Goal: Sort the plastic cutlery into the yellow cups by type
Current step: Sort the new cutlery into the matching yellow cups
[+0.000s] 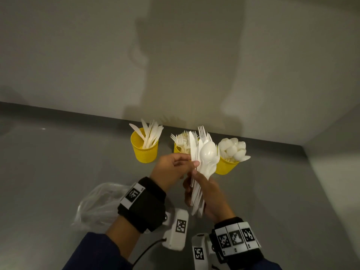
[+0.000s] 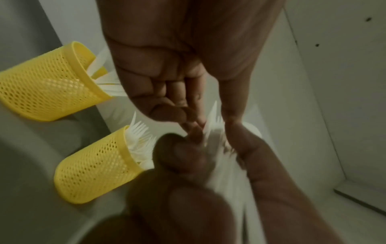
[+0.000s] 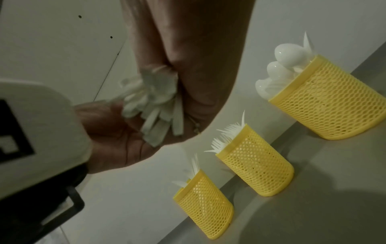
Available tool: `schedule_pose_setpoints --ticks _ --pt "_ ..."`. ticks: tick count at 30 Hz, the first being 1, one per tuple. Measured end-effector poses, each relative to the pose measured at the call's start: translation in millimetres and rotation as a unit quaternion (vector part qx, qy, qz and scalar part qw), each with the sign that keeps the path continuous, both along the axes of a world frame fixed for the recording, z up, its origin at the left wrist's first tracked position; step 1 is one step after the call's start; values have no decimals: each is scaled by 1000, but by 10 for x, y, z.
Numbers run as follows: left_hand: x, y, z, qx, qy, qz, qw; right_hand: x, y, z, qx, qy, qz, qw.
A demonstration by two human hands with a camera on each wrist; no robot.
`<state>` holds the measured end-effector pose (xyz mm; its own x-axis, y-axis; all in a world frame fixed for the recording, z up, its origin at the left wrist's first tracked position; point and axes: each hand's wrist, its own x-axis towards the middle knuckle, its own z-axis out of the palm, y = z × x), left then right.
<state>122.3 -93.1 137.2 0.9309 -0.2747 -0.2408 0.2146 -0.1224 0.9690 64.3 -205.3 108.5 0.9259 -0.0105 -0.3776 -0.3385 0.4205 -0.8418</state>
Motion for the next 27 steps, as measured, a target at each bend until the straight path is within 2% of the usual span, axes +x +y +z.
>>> schedule_pose_setpoints --ticks 3,8,11,15,23,27 --pt "-52 -9 2 -19 13 27 999 -40 -4 -2 5 -11 22 1000" --pt "-81 17 77 -45 37 8 998 -49 -11 7 30 -16 47 998" --pt "-71 37 89 -55 51 2 997 -51 -27 13 14 -25 63 998" --pt "-70 43 116 -77 63 -4 995 -58 -20 32 13 -24 45 999" --pt "5 107 164 -117 54 77 989 -19 -3 31 -24 -13 -36 999" --pt "203 244 269 -138 28 130 981 -9 1 2 -6 -16 -22 1000"
